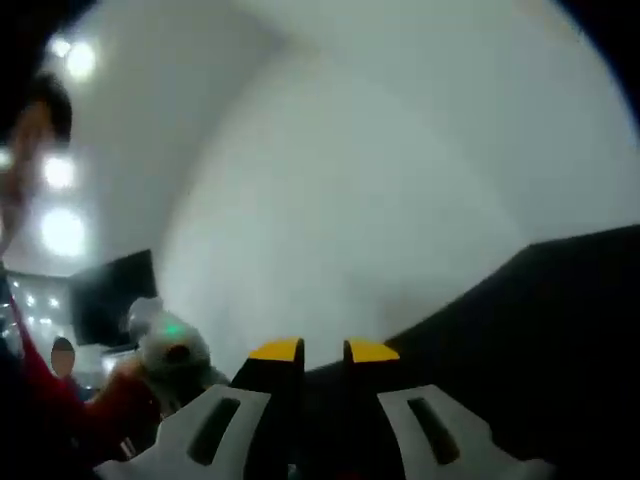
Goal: Pick up the broom and sweep the trash on the tabletop into the dustpan.
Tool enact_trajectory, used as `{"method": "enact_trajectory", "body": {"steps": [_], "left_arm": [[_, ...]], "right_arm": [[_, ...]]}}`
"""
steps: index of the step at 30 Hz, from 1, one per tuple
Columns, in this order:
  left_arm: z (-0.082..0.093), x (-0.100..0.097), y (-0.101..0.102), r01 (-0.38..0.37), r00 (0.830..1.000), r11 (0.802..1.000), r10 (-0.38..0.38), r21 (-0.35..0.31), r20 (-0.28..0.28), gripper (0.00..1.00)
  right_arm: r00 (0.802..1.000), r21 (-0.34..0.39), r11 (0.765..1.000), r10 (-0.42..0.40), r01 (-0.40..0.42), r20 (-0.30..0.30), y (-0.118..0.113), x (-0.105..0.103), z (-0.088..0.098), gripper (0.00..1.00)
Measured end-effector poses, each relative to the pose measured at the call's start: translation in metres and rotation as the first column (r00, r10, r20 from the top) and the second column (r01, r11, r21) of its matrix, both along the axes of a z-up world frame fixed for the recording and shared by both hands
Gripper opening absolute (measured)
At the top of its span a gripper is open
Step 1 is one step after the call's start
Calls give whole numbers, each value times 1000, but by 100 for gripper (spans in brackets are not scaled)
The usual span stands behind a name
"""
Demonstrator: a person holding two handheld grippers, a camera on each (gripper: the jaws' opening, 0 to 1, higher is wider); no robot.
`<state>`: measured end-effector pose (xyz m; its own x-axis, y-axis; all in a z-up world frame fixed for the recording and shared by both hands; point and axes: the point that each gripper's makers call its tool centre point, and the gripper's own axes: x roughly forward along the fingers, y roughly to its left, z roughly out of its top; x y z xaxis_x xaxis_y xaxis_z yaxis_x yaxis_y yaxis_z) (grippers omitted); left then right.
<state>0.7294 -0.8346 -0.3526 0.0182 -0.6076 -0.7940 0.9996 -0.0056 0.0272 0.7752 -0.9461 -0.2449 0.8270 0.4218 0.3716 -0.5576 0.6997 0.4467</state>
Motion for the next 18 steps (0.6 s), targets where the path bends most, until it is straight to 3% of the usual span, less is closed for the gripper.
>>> {"method": "enact_trajectory", "body": {"steps": [6,8,11,13,15,18], "left_arm": [[18,0,8,-45,999,990,47,-135,10,14],[24,6,11,-39,997,990,49,-136,67,14],[29,4,9,-36,996,990,47,-133,79,14],[31,1,7,-22,998,989,31,-145,62,14],[34,5,8,-34,996,986,46,-163,74,14],[47,5,12,-53,995,971,70,-233,65,14]], "right_arm": [[1000,-4,1000,6,-6,0,2,1,0,18],[1000,-10,1000,5,-5,2,3,0,0,18],[998,-22,998,54,-54,36,14,-6,8,18],[994,-69,992,107,-104,39,29,-10,7,18],[994,-145,984,107,-102,28,38,-9,1,18],[994,-148,984,107,-101,31,37,-9,1,18]]}}
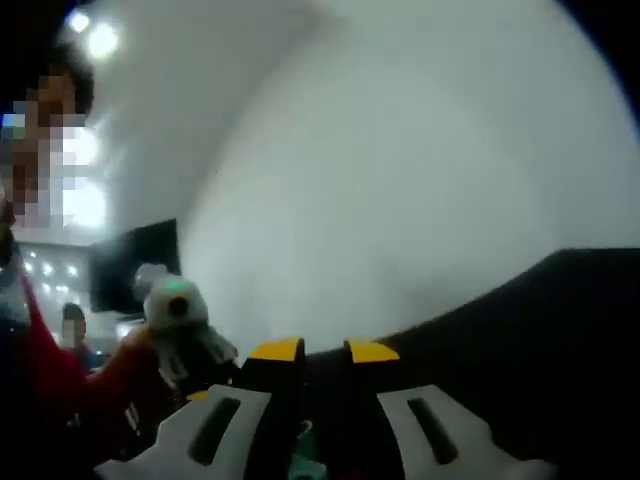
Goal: Pick up the broom and sweep the trash on the tabletop into the dustpan.
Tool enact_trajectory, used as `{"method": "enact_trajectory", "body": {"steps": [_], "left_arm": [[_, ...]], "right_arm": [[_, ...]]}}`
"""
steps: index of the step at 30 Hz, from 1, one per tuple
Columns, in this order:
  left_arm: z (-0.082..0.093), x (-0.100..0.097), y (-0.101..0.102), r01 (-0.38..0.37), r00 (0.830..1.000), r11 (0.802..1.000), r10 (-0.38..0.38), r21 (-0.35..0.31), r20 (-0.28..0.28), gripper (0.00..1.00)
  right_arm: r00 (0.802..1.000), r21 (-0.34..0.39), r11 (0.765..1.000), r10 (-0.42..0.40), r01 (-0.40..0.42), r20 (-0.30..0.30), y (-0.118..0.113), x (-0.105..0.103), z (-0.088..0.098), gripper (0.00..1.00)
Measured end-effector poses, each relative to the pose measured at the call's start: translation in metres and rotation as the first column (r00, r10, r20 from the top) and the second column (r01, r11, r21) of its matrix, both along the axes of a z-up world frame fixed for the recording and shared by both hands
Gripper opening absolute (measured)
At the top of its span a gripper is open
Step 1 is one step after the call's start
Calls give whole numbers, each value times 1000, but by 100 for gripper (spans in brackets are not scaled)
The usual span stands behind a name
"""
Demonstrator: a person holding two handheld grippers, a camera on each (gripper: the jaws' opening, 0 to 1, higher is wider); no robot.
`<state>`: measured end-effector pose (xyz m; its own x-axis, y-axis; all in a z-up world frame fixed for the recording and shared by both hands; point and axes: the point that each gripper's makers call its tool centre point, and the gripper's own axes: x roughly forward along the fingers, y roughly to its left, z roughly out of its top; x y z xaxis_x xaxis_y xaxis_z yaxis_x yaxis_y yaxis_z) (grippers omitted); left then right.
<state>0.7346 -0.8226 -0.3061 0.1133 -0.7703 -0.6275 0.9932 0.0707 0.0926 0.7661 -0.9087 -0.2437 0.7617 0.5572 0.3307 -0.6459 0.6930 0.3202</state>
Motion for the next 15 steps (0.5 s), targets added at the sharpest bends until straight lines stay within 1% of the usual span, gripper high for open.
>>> {"method": "enact_trajectory", "body": {"steps": [3,6,11,13,15], "left_arm": [[17,-3,11,-17,1000,996,15,-86,-20,14],[35,-1,31,-50,999,986,50,-157,-7,14],[49,-4,55,-66,998,974,66,-215,-7,14],[53,-3,65,-84,996,967,84,-239,-9,14],[57,-2,76,-110,994,957,107,-270,-24,14]], "right_arm": [[1000,23,1000,4,-4,-12,-5,1,-2,18],[1000,28,1000,9,-9,-5,-5,-1,0,18],[1000,-19,999,27,-27,-7,4,-1,-3,18],[1000,-27,999,27,-27,-7,5,-1,-4,18],[1000,-23,999,22,-22,-8,2,-1,-4,18]]}}
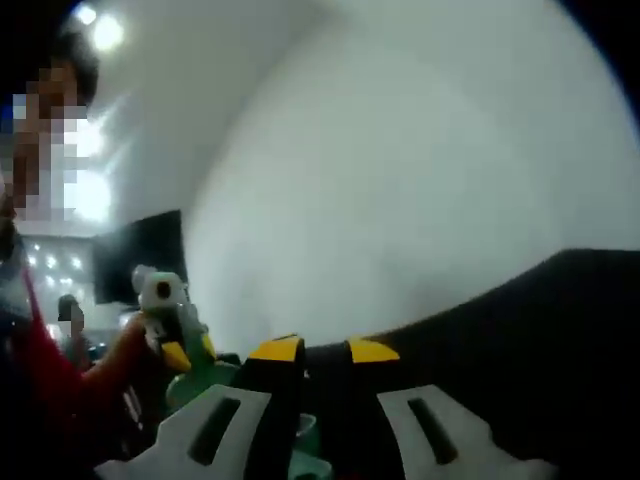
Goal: Pick up the broom and sweep the trash on the tabletop into the dustpan.
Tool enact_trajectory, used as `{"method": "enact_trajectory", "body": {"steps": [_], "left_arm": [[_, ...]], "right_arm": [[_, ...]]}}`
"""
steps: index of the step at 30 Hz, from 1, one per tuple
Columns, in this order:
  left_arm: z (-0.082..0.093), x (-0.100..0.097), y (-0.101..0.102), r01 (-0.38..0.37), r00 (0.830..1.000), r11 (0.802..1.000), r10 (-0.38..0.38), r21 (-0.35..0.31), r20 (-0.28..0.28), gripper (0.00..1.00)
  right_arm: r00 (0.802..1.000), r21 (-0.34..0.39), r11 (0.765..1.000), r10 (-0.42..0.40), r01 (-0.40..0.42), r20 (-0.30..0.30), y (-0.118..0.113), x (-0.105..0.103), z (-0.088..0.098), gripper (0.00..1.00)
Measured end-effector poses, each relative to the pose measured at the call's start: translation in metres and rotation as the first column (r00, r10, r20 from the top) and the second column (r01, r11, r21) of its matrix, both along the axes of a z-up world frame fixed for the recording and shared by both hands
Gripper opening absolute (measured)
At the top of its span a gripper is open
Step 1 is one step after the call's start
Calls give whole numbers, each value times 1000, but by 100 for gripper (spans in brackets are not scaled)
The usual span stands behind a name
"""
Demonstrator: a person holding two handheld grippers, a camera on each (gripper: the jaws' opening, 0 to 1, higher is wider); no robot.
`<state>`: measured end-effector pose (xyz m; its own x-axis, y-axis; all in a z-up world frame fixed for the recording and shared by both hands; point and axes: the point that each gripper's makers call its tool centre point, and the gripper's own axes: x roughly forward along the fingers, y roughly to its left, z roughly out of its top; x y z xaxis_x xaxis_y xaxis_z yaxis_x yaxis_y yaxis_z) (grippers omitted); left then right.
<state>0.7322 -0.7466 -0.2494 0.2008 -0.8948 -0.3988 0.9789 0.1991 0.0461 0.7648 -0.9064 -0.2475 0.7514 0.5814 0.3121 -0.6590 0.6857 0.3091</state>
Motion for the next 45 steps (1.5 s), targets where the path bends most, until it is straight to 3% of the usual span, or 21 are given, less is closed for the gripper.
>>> {"method": "enact_trajectory", "body": {"steps": [9,11,13,15,16,20,23,29,31,33,35,37,38,39,41,42,45], "left_arm": [[5,6,47,-130,991,984,125,-122,-44,14],[5,9,51,-174,983,973,161,-151,-92,15],[2,13,54,-255,956,950,220,-178,-194,16],[6,14,57,-344,912,912,267,-226,-310,17],[6,13,57,-334,920,916,265,-221,-289,17],[3,13,58,-361,923,915,323,-179,-207,17],[2,14,61,-418,902,895,389,-155,-185,17],[0,15,60,-471,880,875,459,-108,-119,16],[-1,20,65,-519,854,851,513,-80,-84,19],[-1,24,66,-554,832,829,552,-73,-56,29],[-1,22,63,-572,820,817,572,-75,-26,28],[-7,25,67,-609,791,792,610,-40,43,25],[-16,31,77,-671,739,742,669,-7,83,27],[-15,35,79,-687,718,726,686,-35,114,28],[-11,35,73,-677,724,726,686,-121,72,25],[-9,35,76,-684,715,715,696,-143,63,22],[-10,36,81,-690,711,708,702,-153,43,22]], "right_arm": [[1000,18,1000,-3,4,-12,-2,3,-1,18],[1000,15,1000,-4,4,-14,-2,4,-1,18],[1000,19,1000,-5,5,-16,-2,4,-2,18],[1000,23,1000,-7,7,-20,-3,5,-2,18],[1000,23,1000,-8,9,-20,-3,5,-2,18],[1000,19,1000,-8,9,-22,-2,5,-3,18],[1000,13,1000,-6,6,-21,0,5,-3,18],[1000,17,1000,-3,3,-21,1,5,-3,18],[1000,16,1000,-2,2,-20,1,4,-3,18],[1000,17,1000,-2,2,-18,1,4,-2,18],[1000,19,1000,-1,1,-18,1,4,-2,18],[1000,19,1000,1,-1,-17,1,4,-2,18],[1000,19,1000,3,-2,-16,1,4,-2,18],[1000,19,1000,4,-3,-16,1,3,-2,18],[1000,20,1000,6,-6,-14,2,3,-2,18],[1000,22,1000,7,-6,-14,2,2,-2,18],[1000,27,1000,8,-8,-15,1,3,-2,18]]}}
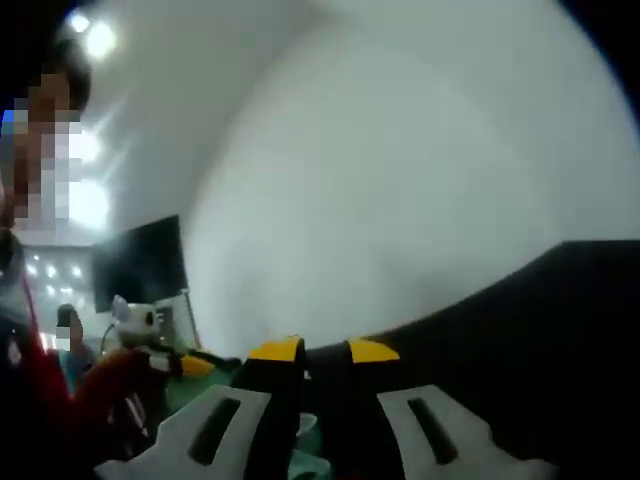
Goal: Pick up the broom and sweep the trash on the tabletop into the dustpan.
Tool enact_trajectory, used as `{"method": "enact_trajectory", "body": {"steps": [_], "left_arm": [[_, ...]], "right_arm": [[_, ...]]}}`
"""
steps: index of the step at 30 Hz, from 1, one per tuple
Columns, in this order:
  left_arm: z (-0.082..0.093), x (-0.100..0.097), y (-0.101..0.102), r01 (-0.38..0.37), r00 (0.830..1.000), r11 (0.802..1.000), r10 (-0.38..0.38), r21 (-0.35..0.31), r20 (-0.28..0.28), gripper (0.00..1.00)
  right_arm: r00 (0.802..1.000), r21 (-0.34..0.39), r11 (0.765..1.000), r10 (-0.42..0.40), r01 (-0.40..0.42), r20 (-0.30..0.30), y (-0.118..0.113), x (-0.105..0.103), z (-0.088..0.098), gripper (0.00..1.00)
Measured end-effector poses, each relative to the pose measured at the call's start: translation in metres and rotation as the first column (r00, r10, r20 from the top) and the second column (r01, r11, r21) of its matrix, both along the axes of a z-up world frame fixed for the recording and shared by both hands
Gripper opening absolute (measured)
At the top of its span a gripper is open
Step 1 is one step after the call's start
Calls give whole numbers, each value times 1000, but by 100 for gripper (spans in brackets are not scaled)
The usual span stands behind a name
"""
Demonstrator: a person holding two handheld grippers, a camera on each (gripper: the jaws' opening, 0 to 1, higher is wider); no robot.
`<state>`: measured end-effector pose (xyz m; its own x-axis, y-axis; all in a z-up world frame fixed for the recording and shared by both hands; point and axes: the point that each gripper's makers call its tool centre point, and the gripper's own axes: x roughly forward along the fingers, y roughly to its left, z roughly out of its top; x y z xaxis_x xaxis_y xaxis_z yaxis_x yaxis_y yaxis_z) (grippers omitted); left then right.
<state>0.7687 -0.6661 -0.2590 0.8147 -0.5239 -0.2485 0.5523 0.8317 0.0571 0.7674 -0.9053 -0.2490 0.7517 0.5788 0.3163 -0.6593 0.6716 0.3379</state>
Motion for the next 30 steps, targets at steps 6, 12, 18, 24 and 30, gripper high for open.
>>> {"method": "enact_trajectory", "body": {"steps": [6,12,18,24,30], "left_arm": [[0,-3,-2,30,999,998,-30,60,-12,22],[16,-17,-23,182,982,982,-184,55,32,15],[13,-25,-30,298,954,955,-297,8,-25,6],[11,-27,-27,291,956,957,-290,6,-31,8],[15,-28,-19,205,979,979,-205,-17,9,10]], "right_arm": [[1000,-6,1000,3,-3,-1,1,0,0,18],[1000,-3,1000,4,-4,-4,1,1,-1,18],[1000,-6,1000,5,-5,-5,2,1,-1,18],[1000,-9,1000,4,-4,-5,1,0,-1,18],[1000,-13,1000,4,-4,-4,1,0,-1,18]]}}
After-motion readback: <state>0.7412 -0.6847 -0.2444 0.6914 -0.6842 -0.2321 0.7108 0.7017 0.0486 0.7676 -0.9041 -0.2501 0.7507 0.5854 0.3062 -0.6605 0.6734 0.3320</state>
